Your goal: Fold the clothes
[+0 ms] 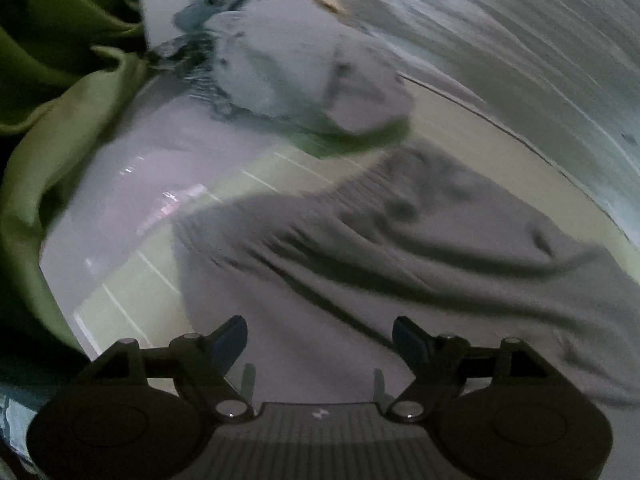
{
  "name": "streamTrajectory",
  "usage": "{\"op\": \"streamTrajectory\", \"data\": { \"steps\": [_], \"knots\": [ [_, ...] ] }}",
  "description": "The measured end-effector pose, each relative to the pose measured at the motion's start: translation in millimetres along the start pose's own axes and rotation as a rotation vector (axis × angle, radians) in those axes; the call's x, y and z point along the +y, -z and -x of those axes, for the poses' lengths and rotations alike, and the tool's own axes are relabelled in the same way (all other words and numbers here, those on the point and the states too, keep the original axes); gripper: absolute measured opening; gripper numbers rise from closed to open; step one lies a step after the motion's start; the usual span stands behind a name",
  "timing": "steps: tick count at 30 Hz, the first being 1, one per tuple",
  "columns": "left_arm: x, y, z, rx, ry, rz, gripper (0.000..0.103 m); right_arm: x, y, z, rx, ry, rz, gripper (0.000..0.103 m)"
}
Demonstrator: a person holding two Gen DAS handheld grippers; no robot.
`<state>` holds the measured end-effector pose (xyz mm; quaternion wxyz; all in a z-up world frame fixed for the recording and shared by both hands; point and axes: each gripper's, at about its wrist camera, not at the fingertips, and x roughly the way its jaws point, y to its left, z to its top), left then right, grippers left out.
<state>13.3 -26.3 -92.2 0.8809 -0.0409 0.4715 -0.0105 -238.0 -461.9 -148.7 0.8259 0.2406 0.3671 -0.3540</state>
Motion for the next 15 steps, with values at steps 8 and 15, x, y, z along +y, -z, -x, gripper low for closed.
{"op": "streamTrajectory", "data": {
  "steps": [8, 15],
  "knots": [
    [-69.0, 61.6, 31.1, 0.007, -0.002, -0.049, 0.083, -133.4, -28.3, -17.2, -0.038, 0.165, -0.119, 0.103],
    [-113.0, 96.6, 47.2, 0.024, -0.010, -0.059, 0.083, -216.7, -53.3, -34.4, 0.008, 0.214, -0.107, 0.103]
  ]
}}
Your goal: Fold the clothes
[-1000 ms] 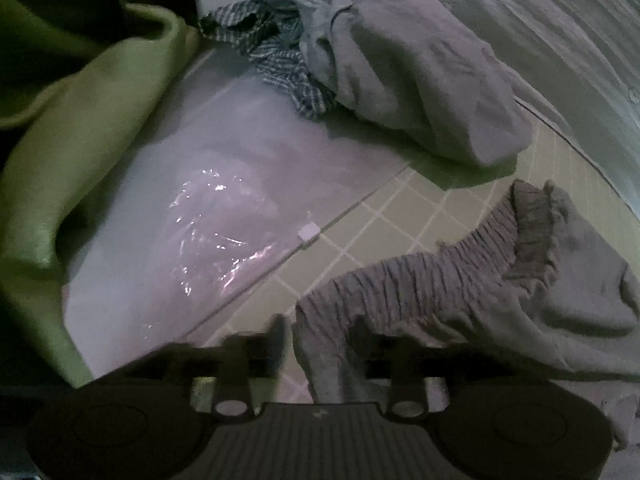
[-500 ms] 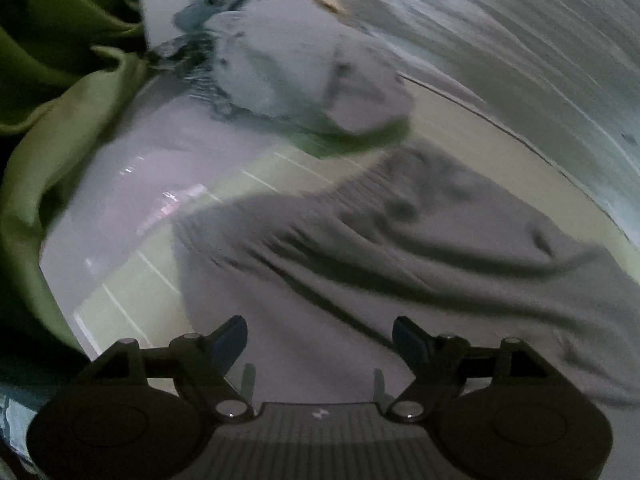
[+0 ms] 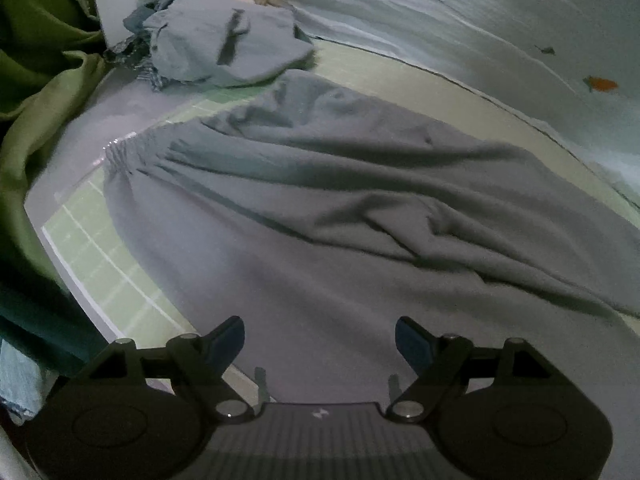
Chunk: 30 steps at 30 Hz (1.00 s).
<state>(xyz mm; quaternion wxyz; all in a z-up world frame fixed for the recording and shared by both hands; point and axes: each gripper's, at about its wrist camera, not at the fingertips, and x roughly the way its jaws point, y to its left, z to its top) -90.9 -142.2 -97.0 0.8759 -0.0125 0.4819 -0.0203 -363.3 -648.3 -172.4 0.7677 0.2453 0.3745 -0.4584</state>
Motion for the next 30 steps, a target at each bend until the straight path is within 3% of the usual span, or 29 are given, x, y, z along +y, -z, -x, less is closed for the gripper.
{"op": "streamTrajectory", "data": {
  "steps": [3, 4, 6, 9, 10, 11, 14, 19, 21, 23, 24, 30],
  "knots": [
    [-15.8, 4.7, 4.0, 0.003, -0.001, -0.010, 0.083, -21.5, -10.9, -14.9, 0.036, 0.047, -0.030, 0.095],
    [-20.5, 5.3, 5.1, 0.003, -0.001, -0.015, 0.083, -29.0, -13.4, -18.8, 0.042, 0.052, -0.035, 0.088],
    [-30.0, 5.5, 5.8, 0.000, -0.005, -0.023, 0.083, -41.5, -13.6, -19.2, 0.028, 0.020, -0.027, 0.082],
    [-42.4, 2.8, 2.0, 0.006, -0.002, -0.024, 0.084, -43.6, -14.8, -15.3, 0.003, -0.016, 0.041, 0.044],
    [-46.7, 1.8, 0.6, 0.008, 0.000, -0.028, 0.084, -44.7, -15.9, -14.7, 0.004, -0.033, 0.061, 0.014],
    [-51.1, 0.8, -0.9, 0.010, 0.002, -0.033, 0.084, -45.8, -17.1, -14.1, 0.005, -0.050, 0.081, 0.005],
    [-61.9, -2.7, -3.7, 0.007, 0.004, -0.041, 0.084, -50.2, -19.5, -14.1, 0.009, -0.062, 0.103, 0.004],
    [-63.2, -12.6, -13.4, 0.021, -0.020, -0.017, 0.084, -58.6, -25.8, -16.6, 0.046, 0.056, 0.094, 0.009],
    [-59.8, -19.1, -21.3, 0.038, -0.034, 0.014, 0.084, -54.1, -33.7, -18.3, 0.069, 0.106, 0.125, 0.031],
    [-56.7, -26.0, -29.9, 0.054, -0.044, 0.047, 0.084, -46.0, -45.6, -19.1, 0.029, 0.173, 0.138, 0.067],
    [-56.7, -29.7, -33.9, 0.059, -0.048, 0.062, 0.084, -41.8, -50.5, -18.8, 0.006, 0.172, 0.128, 0.071],
    [-65.8, -62.8, -65.0, 0.076, -0.058, 0.139, 0.085, -7.5, -106.7, -52.9, -0.022, -0.098, -0.067, 0.073]
  ]
}}
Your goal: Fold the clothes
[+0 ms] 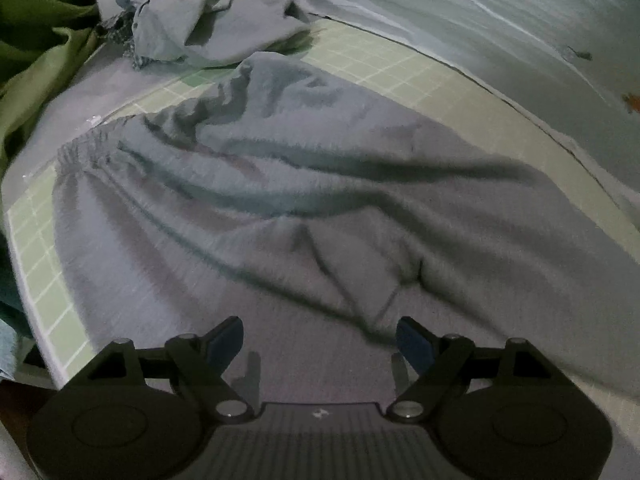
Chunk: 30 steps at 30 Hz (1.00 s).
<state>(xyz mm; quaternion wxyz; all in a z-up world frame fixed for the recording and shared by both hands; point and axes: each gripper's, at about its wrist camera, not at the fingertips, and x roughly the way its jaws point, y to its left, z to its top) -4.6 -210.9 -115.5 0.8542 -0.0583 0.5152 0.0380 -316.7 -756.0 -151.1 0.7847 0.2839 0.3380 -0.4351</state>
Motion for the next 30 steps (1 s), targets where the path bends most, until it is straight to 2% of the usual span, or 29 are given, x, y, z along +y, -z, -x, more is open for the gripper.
{"op": "streamTrajectory", "data": {
  "steps": [1, 4, 6, 9, 13, 15, 17, 18, 21, 24, 25, 27, 28, 29, 30],
  "knots": [
    [-3.4, -5.3, -6.0, 0.006, -0.005, 0.004, 0.086, 8.0, -9.3, -9.8, 0.001, -0.043, -0.033, 0.073],
    [-12.8, -19.0, -26.3, 0.040, -0.023, 0.007, 0.086, 38.5, -35.1, -41.3, -0.022, -0.084, -0.057, 0.073],
    [-17.4, -24.2, -36.6, 0.060, -0.037, 0.000, 0.086, 57.2, -50.1, -63.4, -0.032, -0.080, -0.061, 0.073],
    [-22.5, -28.7, -47.3, 0.081, -0.053, -0.010, 0.087, 77.0, -63.1, -92.0, -0.010, -0.023, -0.027, 0.073],
    [-25.5, -27.9, -51.7, 0.087, -0.060, -0.018, 0.091, 92.4, -69.1, -109.3, -0.018, 0.028, 0.060, 0.075],
    [-26.6, -27.5, -52.2, 0.087, -0.063, -0.023, 0.091, 97.8, -70.9, -112.4, -0.032, 0.041, 0.119, 0.054],
    [-26.7, -27.9, -52.5, 0.087, -0.064, -0.025, 0.092, 99.7, -71.2, -111.5, -0.039, 0.017, 0.167, 0.007],
    [-26.1, -28.6, -52.4, 0.089, -0.062, -0.023, 0.092, 99.5, -71.5, -110.3, -0.035, -0.008, 0.183, 0.004],
    [-21.2, -32.8, -45.4, 0.072, -0.044, -0.008, 0.092, 92.8, -69.6, -94.1, -0.062, 0.019, 0.237, 0.003],
    [-13.3, -40.0, -35.6, 0.041, -0.022, 0.012, 0.092, 75.2, -69.8, -54.8, -0.151, 0.058, 0.224, 0.003],
    [-10.5, -43.1, -33.4, 0.031, -0.015, 0.019, 0.092, 68.1, -67.2, -49.4, -0.156, 0.077, 0.231, 0.003],
    [-6.6, -51.4, -32.7, 0.018, -0.011, 0.017, 0.092, 57.2, -60.4, -63.9, -0.057, 0.123, 0.275, 0.006],
    [-4.7, -56.3, -32.7, 0.009, -0.018, 0.014, 0.092, 53.4, -58.1, -65.4, -0.037, 0.136, 0.267, 0.007],
    [-2.1, -62.0, -32.8, -0.005, -0.026, 0.018, 0.092, 49.5, -55.8, -66.8, -0.016, 0.150, 0.259, 0.010],
    [0.8, -67.9, -32.8, -0.020, -0.034, 0.025, 0.092, 45.7, -53.5, -68.1, 0.004, 0.164, 0.250, 0.017]
  ]
}}
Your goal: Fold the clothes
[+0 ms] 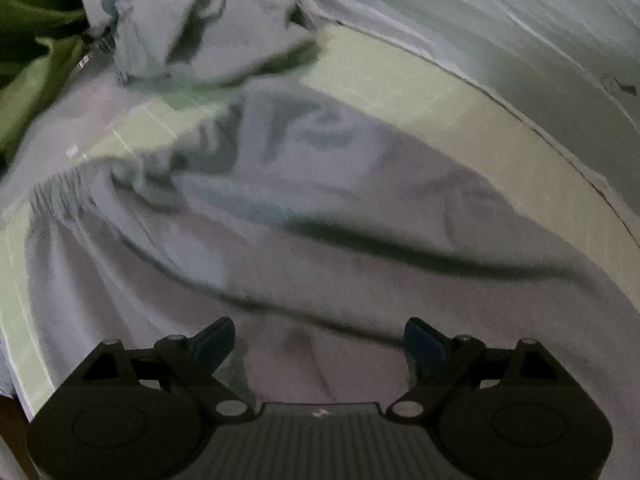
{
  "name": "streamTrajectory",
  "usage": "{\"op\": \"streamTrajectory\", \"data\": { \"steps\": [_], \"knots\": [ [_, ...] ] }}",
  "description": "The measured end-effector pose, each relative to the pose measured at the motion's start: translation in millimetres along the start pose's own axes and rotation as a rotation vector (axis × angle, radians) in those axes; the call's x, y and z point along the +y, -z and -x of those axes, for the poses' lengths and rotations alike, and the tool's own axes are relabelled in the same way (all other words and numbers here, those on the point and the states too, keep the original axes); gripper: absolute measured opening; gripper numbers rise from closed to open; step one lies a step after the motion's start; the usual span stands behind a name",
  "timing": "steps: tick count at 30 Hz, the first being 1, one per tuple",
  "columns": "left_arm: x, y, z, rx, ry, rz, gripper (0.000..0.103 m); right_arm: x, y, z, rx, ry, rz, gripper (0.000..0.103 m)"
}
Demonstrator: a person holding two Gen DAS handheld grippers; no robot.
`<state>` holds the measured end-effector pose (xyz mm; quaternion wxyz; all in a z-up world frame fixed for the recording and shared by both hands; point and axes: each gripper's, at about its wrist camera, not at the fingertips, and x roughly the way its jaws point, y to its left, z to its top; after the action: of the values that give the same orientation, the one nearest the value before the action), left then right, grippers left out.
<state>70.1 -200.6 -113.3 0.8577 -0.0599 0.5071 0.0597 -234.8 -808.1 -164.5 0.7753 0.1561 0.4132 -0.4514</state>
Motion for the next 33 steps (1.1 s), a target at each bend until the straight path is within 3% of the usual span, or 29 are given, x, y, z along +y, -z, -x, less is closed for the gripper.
{"op": "streamTrajectory", "data": {
  "steps": [1, 2, 3, 8, 12, 16, 19, 23, 28, 33],
  "knots": [
    [2.7, -6.0, -0.3, -0.015, -0.008, 0.007, 0.092, 0.3, -0.2, 3.1, -0.014, 0.003, -0.016, 0.046],
    [6.5, -14.0, -1.6, -0.029, -0.013, 0.019, 0.092, 0.5, -0.5, 6.2, -0.028, 0.007, -0.031, 0.062],
    [10.6, -22.5, -3.1, -0.043, -0.018, 0.033, 0.092, 0.8, -0.8, 9.3, -0.042, 0.010, -0.046, 0.064],
    [27.8, -74.3, -20.2, -0.139, -0.062, 0.029, 0.091, 25.4, -16.3, 15.0, -0.064, -0.003, 0.015, 0.068],
    [52.3, -112.6, -32.9, -0.218, -0.096, 0.047, 0.083, 43.6, -22.9, 25.5, -0.083, -0.028, 0.038, 0.068],
    [86.3, -140.1, -52.7, -0.211, -0.111, 0.101, 0.068, 59.8, -14.8, 45.2, -0.081, -0.033, 0.041, 0.068],
    [100.2, -144.2, -72.3, -0.163, -0.126, 0.043, 0.058, 77.1, -1.1, 61.7, -0.072, -0.016, 0.084, 0.068],
    [102.0, -129.6, -85.5, -0.130, -0.032, -0.072, 0.055, 103.8, 24.5, 83.1, -0.045, -0.007, 0.111, 0.068],
    [94.2, -109.9, -79.9, -0.155, 0.091, -0.212, 0.056, 144.0, 62.6, 120.2, -0.006, -0.035, 0.095, 0.068],
    [98.2, -107.4, -82.9, -0.094, 0.224, -0.269, 0.057, 192.6, 105.4, 160.6, 0.017, -0.057, 0.157, 0.068]
  ]
}}
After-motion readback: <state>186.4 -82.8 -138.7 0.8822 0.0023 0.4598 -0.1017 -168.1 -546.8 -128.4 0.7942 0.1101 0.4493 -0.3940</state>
